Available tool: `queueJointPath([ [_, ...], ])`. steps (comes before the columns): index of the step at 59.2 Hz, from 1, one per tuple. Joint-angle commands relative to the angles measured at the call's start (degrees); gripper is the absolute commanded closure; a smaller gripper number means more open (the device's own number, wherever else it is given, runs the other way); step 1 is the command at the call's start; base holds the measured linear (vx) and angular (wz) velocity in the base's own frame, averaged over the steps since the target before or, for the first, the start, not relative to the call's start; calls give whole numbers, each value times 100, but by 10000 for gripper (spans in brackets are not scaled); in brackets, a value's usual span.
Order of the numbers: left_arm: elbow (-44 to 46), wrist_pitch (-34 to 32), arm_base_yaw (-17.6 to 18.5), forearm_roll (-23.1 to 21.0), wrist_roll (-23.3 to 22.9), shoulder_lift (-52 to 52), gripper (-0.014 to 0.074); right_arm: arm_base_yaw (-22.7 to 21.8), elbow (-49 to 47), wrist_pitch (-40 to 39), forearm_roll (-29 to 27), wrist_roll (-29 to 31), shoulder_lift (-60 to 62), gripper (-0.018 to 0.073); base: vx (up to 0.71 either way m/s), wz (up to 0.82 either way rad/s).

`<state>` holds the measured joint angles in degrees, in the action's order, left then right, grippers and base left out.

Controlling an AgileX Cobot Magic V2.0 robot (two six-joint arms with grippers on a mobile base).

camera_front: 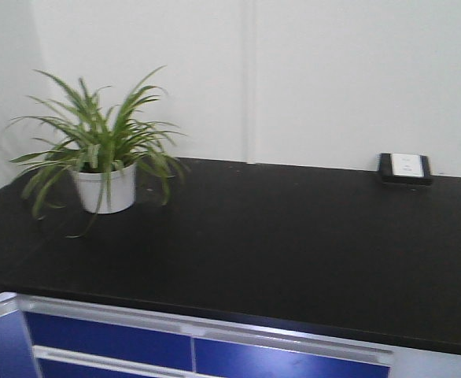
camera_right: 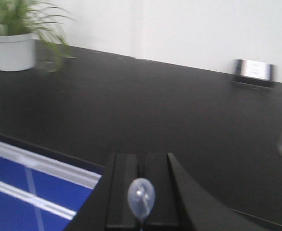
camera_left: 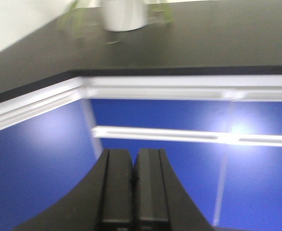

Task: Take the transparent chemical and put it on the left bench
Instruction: 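Drive the base to the bench with the white trays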

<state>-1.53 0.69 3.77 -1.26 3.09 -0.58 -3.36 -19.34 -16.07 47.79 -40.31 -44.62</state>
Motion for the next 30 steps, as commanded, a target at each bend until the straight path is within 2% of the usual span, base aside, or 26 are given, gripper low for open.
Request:
queueJointPath([
  [1,-93,-449,10,-4,-45,-110,600,-16,-179,-351,-97,13,35,562,-20,76],
  [30,-93,-449,10,-4,-45,-110,600,-16,-179,-349,-97,13,35,562,-13,91],
])
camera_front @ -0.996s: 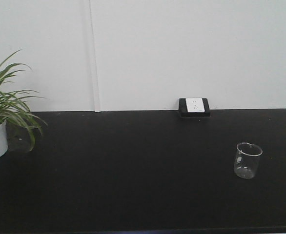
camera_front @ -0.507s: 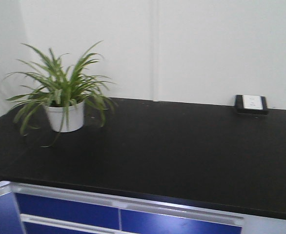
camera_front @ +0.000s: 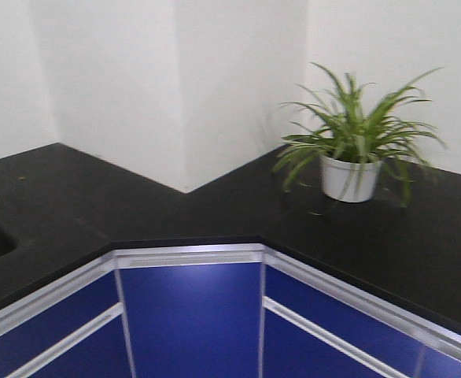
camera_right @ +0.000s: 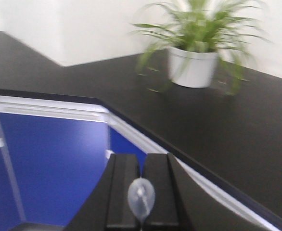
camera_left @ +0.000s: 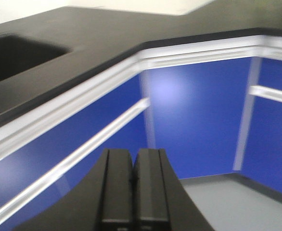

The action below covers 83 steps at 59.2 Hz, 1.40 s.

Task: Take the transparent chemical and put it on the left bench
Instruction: 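Drive the base to the bench with the white trays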

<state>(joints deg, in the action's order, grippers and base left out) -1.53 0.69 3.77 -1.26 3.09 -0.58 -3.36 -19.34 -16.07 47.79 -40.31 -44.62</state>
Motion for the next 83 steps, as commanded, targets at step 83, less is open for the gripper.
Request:
queueJointPath([
  [83,-93,-449,10,-4,-45,-110,600,-15,-179,-342,-97,13,-18,562,11,86],
])
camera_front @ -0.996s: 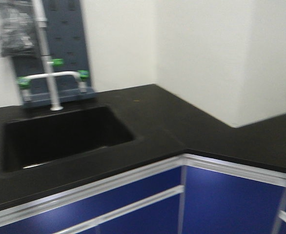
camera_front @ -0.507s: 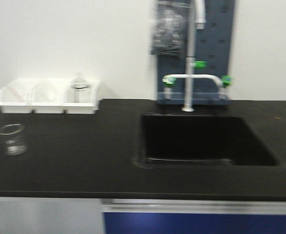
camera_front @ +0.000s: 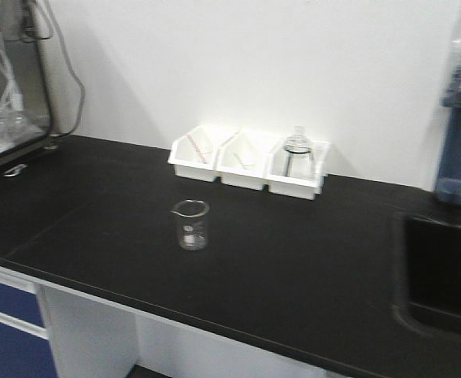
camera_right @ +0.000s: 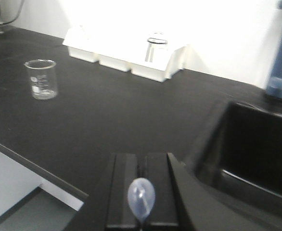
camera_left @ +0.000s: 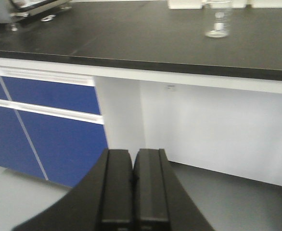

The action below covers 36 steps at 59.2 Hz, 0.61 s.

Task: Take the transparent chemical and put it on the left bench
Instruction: 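Drive the base to the bench with the white trays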

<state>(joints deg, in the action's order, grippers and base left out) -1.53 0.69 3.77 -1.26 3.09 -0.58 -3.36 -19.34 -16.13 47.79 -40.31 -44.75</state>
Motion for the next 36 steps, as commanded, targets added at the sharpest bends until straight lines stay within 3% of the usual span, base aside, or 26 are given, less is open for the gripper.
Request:
queueJointPath([
  [1,-93,-449,10,-4,-45,-110,600,-15,-179,-336,-97,13,-5,562,24,46],
  [17,-93,-449,10,-4,-45,-110,600,-15,-179,-342,-97,13,-5,562,26,26],
  [36,-93,-449,10,-4,-45,-110,600,-15,-179,-342,-97,13,-5,562,24,-2],
])
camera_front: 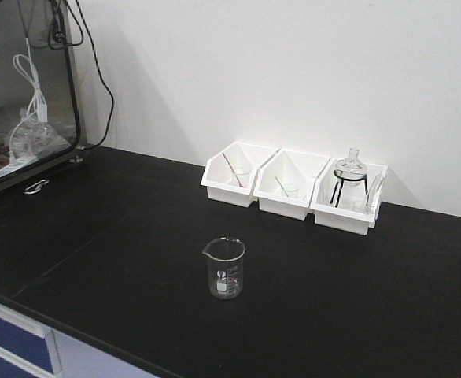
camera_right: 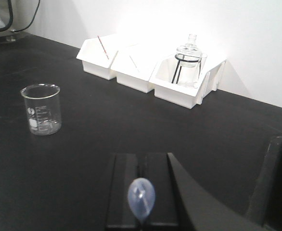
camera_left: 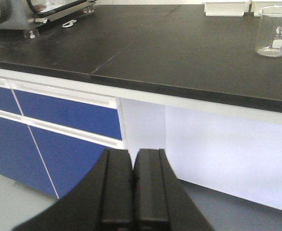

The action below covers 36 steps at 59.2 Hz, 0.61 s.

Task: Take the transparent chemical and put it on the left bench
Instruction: 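Drive the base to the bench with the white trays, then extend the right arm and lower the beaker onto the bench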

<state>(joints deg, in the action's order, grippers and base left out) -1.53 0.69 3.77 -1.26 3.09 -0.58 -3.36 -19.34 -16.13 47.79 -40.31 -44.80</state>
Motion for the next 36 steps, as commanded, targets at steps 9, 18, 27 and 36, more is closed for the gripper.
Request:
queueJointPath([
  [9,-93,-449,10,-4,-45,-110,600,-15,-179,-342,-97,13,-1,562,17,-8],
  [18,-93,-449,10,-4,-45,-110,600,-15,-179,-342,-97,13,-1,562,14,-7],
  [27,-93,-449,10,-4,-45,-110,600,-15,-179,-342,-97,13,-1,562,11,-5],
  [36,-93,-449,10,-4,-45,-110,600,-11,-191,-436,-118,13,-132,562,9,-6],
])
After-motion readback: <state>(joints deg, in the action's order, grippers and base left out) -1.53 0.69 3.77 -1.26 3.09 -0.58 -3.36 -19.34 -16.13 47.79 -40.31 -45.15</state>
